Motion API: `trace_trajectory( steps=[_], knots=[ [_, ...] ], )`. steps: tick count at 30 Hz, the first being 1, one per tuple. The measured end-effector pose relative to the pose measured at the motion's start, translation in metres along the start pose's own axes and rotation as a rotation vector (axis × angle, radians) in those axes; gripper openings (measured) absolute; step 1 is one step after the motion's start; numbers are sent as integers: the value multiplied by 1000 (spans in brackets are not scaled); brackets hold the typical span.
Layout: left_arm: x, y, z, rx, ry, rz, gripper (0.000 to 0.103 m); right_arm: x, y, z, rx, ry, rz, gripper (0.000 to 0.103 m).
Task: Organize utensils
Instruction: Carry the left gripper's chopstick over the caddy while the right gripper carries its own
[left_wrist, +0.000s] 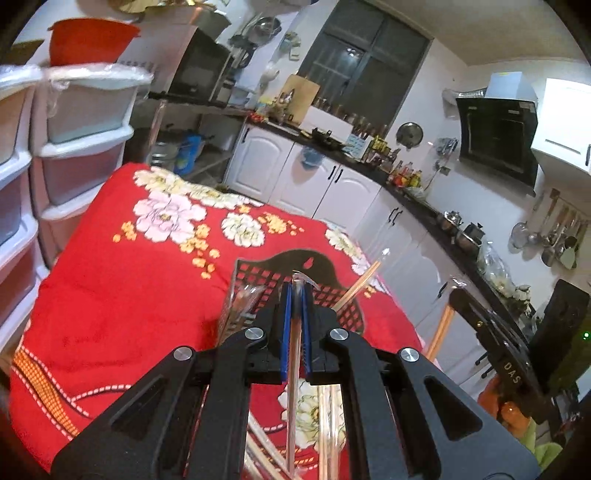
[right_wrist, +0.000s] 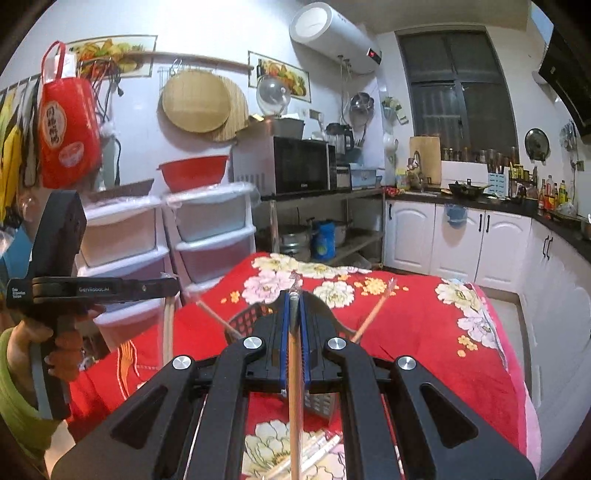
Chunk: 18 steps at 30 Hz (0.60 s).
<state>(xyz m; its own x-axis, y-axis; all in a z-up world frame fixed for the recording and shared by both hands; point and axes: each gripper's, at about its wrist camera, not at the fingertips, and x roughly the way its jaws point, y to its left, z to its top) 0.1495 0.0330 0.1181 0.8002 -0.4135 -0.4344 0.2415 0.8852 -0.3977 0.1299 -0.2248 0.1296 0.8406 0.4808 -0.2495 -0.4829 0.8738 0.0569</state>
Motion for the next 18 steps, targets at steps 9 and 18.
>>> trace_trajectory(
  steps=[9, 18],
  knots=[
    [3, -18, 19, 45, -36, -5, 1, 13, -3, 14, 23, -55, -1, 6],
    [17, -33, 42, 67, -49, -16, 1, 27, -4, 35, 36, -105, 16, 6]
  ],
)
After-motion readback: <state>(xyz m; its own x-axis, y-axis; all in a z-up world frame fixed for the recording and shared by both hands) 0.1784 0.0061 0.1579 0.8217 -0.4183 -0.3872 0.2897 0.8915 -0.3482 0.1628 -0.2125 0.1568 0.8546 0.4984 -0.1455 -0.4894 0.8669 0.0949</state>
